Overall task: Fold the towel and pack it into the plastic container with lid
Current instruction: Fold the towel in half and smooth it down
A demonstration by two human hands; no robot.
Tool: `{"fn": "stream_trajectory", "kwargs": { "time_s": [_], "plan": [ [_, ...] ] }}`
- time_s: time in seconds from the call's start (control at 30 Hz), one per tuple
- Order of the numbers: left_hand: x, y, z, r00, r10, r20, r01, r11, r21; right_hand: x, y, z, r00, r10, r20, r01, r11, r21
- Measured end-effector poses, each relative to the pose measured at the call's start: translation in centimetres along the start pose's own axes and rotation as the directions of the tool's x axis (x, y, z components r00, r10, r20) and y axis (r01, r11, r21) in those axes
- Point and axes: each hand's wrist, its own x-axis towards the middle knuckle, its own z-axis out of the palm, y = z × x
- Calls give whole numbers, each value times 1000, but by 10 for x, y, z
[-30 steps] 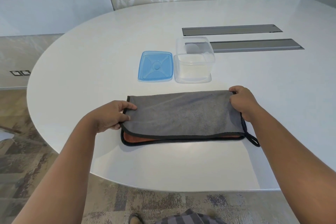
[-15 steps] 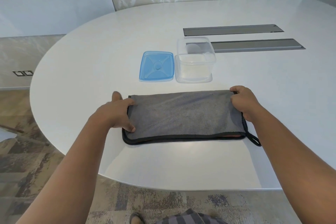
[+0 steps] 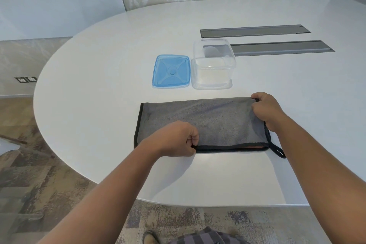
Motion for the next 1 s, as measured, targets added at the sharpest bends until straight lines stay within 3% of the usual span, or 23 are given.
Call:
{"fn": "stream_trajectory", "kwargs": {
  "time_s": [0.3, 0.53, 0.8, 1.0],
  "plan": [
    [4, 1, -2, 999, -25, 48, 29, 996, -87, -1, -1, 1, 1000, 5, 8, -5, 1000, -18],
    [3, 8, 1, 998, 20, -58, -23, 998, -57, -2, -1, 0, 1000, 5, 16, -5, 1000, -11],
    [4, 7, 7, 1000, -3, 24, 4, 999, -41, -2, 1, -2, 1000, 9, 13, -10, 1000, 15],
    [4, 5, 7, 999, -13, 40, 16, 997, -75, -7, 0, -20, 983, 27, 179, -50, 991, 123]
  ]
}}
